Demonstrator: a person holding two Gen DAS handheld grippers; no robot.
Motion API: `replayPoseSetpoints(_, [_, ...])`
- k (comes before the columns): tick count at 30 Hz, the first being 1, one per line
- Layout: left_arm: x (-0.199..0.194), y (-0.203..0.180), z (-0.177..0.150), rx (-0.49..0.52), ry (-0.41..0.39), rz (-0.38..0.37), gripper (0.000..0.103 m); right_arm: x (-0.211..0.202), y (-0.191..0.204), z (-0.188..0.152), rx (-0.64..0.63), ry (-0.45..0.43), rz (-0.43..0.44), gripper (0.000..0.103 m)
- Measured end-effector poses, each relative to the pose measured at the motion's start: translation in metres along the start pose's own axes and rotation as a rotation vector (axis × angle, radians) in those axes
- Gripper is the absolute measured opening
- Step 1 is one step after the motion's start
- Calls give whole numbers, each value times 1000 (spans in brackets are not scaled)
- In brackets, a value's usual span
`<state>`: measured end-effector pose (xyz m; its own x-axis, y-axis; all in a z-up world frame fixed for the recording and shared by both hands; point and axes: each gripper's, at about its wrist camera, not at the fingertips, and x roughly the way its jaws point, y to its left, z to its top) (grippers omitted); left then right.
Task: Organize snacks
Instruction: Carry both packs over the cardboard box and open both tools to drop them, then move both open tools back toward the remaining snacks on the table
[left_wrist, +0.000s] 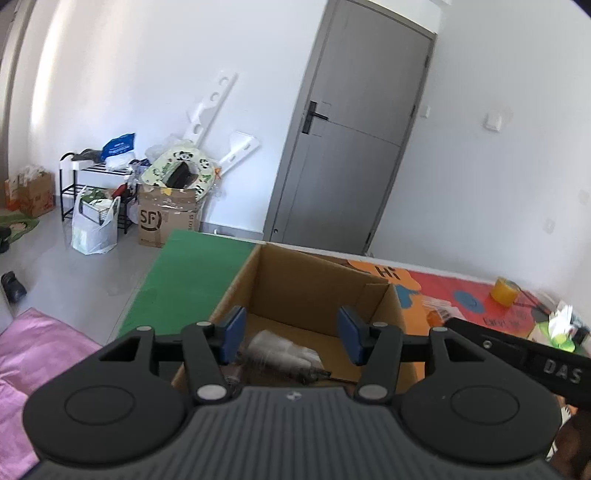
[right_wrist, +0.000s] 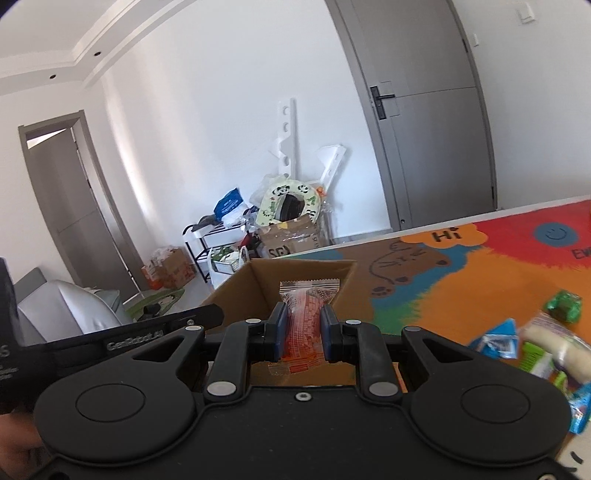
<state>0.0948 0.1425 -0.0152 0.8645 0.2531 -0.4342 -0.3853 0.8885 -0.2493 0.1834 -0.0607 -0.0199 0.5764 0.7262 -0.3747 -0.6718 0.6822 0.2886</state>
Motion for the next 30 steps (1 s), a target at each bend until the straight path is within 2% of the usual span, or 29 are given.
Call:
replayPoseSetpoints(8, [-10, 17, 3, -33, -8, 32, 57, 19, 22, 7, 1, -14, 70, 22])
replayPoseSetpoints(11, [-10, 17, 2, -41, -4, 44, 60, 20, 19, 7, 28, -15, 68, 34])
replayPoseSetpoints(14, [-11, 16, 1, -41, 2, 41, 65, 13, 12, 6, 38, -20, 51, 36])
replayPoseSetpoints(21, [-14, -3, -2, -20, 2, 19, 80, -16, -15, -3, 81, -34, -13, 61])
replayPoseSetpoints(22, [-16, -6, -4, -19, 4, 18, 81, -20, -18, -5, 84, -35, -22, 64])
replayPoseSetpoints(24, [-18, -13, -6, -13, 4, 13, 83, -28, -23, -8, 90, -42, -43, 77])
replayPoseSetpoints(27, [-20, -25, -8, -1, 1, 4, 85, -41, -32, -11, 102, -61, -76, 90])
replayPoseSetpoints(30, [-24, -41, -11, 14, 3, -8, 87, -58, -44, -13, 112, -89, -115, 98])
